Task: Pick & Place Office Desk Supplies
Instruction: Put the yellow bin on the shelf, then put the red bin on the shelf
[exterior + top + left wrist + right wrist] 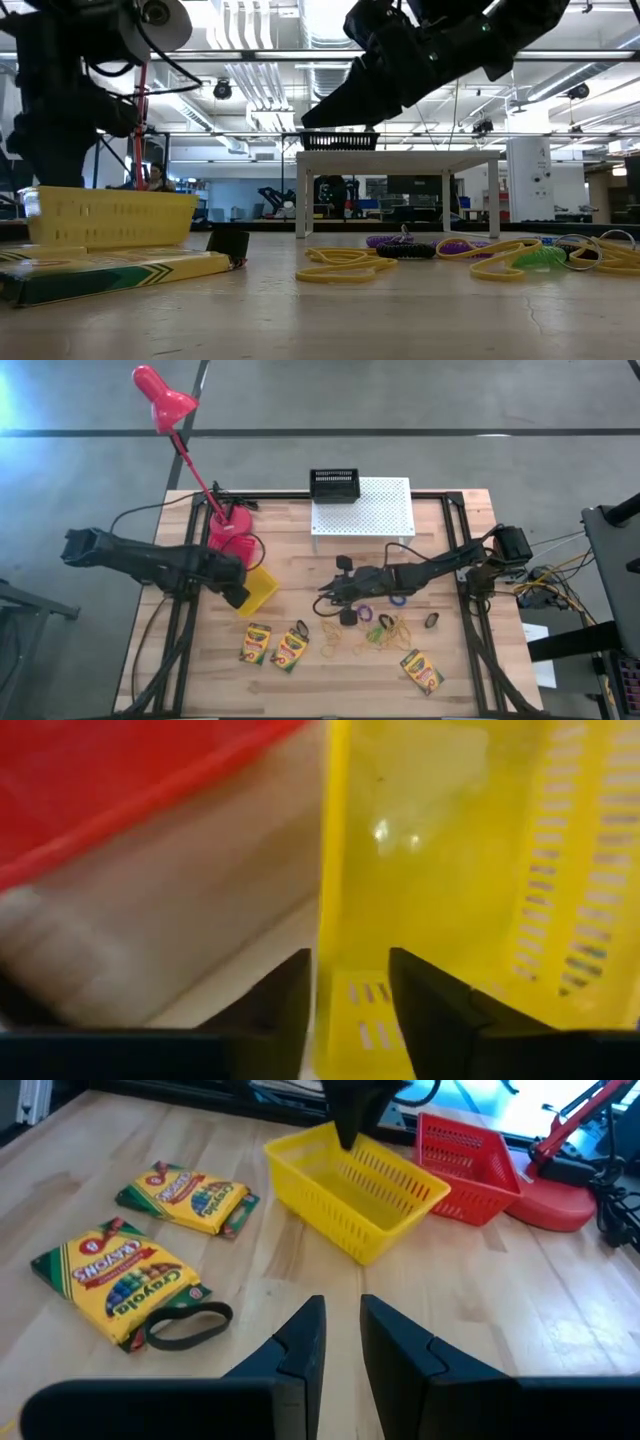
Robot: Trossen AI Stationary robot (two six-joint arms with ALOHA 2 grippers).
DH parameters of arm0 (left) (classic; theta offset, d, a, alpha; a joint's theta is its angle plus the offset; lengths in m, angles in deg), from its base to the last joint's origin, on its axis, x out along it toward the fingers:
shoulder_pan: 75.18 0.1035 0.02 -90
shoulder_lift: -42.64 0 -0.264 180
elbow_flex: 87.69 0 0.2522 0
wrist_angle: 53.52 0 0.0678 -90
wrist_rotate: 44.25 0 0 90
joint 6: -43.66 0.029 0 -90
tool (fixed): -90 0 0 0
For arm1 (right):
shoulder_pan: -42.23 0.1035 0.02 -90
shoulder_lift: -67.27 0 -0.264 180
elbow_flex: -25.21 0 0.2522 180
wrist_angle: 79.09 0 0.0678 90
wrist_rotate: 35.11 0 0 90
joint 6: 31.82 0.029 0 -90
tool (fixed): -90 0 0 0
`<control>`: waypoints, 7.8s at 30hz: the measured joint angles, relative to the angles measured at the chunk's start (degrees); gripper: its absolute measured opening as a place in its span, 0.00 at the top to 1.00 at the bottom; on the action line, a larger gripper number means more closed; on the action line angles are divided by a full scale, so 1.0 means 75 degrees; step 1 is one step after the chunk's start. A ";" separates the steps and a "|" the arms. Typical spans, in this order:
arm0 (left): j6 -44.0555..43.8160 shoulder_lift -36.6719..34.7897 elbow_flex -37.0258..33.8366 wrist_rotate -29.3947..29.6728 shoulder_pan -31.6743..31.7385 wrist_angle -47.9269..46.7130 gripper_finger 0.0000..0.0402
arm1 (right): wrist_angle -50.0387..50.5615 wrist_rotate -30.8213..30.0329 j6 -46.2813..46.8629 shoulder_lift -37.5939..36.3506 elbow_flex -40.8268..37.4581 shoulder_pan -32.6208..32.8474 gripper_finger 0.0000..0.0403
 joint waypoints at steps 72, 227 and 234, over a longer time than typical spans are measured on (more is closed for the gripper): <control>0.6537 -0.0009 -0.0518 0.1384 0.0043 0.7408 0.70 | 0.7526 0.1956 -0.0138 -0.1335 0.3637 -0.3509 0.97; 0.2421 0.1579 0.0058 0.1863 0.2358 0.2792 0.88 | 0.1361 -0.3680 0.0270 -0.2765 -0.1145 0.1405 0.91; 0.2792 0.1580 0.0267 0.0374 0.1144 0.3163 0.96 | 0.1399 -0.3570 0.0895 -0.2766 -0.1145 0.1405 0.91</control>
